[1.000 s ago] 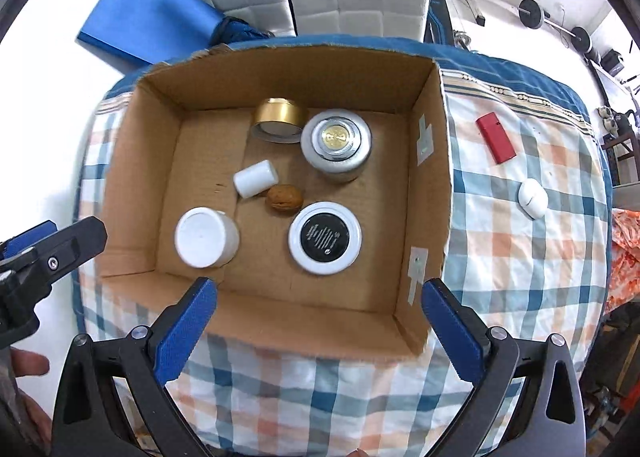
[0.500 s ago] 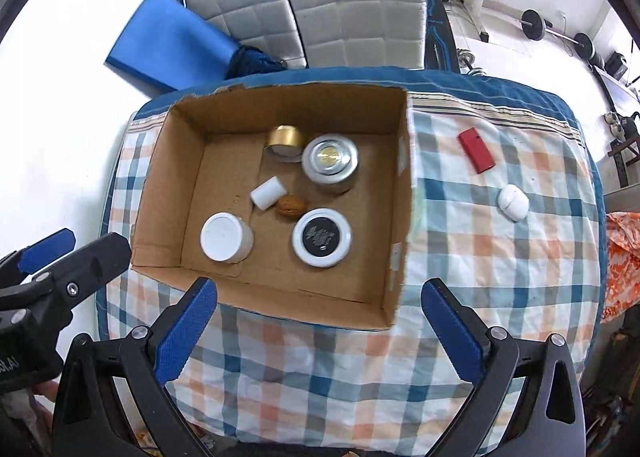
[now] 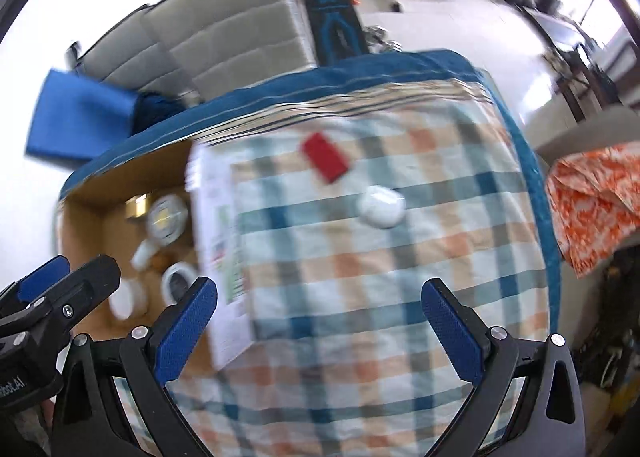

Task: Organize rigid objects
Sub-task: 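Withdraw both tools from the box toward the red block and earbud case, then grasp the red block with the left gripper while the right grasps the white earbud case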

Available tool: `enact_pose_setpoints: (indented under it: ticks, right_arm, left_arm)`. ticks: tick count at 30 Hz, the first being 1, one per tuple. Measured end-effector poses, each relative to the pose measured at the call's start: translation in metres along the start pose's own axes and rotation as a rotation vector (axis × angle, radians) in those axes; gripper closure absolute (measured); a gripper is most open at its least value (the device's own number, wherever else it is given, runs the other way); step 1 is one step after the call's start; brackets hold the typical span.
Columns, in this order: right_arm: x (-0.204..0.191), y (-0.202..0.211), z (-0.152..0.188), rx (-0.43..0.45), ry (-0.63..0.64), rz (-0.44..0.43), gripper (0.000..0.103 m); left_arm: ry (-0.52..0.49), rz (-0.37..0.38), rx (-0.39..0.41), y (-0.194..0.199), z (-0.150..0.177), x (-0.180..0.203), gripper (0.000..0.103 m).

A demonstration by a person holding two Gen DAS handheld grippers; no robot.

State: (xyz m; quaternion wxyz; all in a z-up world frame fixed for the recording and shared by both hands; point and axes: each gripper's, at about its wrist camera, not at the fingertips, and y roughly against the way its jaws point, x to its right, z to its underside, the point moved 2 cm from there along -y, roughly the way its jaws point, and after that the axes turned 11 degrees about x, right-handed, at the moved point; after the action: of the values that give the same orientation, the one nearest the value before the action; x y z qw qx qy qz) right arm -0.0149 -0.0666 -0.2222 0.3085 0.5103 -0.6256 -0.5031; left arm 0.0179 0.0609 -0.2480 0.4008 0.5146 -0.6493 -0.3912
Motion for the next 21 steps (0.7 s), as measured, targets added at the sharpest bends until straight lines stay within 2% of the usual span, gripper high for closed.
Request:
enact_pose_setpoints:
  ticks: [3, 7, 13, 15, 18, 20, 21]
  right_arm:
    - [0.029, -0.028, -0.017, -0.027, -0.043, 0.035, 0.0]
    - [0.055, -0.072, -0.031, -0.073, -0.106, 0.035, 0.0]
    - [0.071, -0.148, -0.036, -0.175, -0.186, 0.027, 0.0]
    - [0.074, -0.168, -0.034, -0.206, -0.209, 0.026, 0.003]
    - [0.082, -0.197, -0.03, -0.256, -0.256, 0.016, 0.013]
    - [0.087, -0.207, -0.028, -0.272, -0.285, 0.018, 0.033]
    - [0.089, -0.208, -0.029, -0.268, -0.285, 0.026, 0.036]
  left_arm:
    - [-0.027, -0.018, -0.038, -0.036, -0.016, 0.024, 0.0]
    - [-0.045, -0.063, -0.064, -0.076, -0.032, 0.042, 0.0]
    - [-0.061, -0.125, -0.147, -0.144, -0.044, 0.055, 0.0]
    - [-0.073, -0.146, -0.173, -0.163, -0.046, 0.056, 0.001]
    - [-0.087, -0.157, -0.198, -0.182, -0.047, 0.057, 0.002]
    - [-0.082, -0.137, -0.203, -0.19, -0.048, 0.058, 0.002]
    - [-0.08, -0.128, -0.206, -0.192, -0.048, 0.059, 0.002]
